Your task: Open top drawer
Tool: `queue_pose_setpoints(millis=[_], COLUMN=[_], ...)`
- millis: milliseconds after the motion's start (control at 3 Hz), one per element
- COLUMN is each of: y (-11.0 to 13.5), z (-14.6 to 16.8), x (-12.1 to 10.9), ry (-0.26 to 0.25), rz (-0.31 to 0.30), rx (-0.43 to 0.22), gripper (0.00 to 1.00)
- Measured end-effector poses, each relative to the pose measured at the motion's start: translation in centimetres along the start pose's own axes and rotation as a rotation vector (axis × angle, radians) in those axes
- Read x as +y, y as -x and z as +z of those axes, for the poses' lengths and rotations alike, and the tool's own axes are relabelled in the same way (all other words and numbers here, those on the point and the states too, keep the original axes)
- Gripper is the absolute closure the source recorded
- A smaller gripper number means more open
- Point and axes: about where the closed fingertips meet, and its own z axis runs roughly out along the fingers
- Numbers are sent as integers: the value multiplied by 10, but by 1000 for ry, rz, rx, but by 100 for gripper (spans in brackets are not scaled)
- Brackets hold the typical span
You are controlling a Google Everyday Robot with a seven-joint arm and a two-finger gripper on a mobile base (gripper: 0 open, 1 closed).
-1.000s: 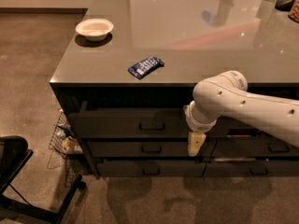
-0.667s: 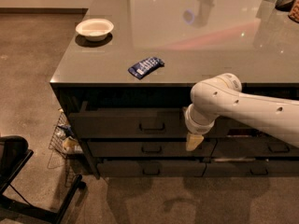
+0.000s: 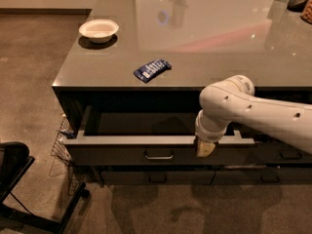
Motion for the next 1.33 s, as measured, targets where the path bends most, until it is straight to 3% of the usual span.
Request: queue_pose_setpoints(millis=[333, 1333], y=[0, -2], z=[-1, -27], x=[1, 25], ry=[0, 5], rz=[0, 22], rx=[0, 40], gripper=[100, 100])
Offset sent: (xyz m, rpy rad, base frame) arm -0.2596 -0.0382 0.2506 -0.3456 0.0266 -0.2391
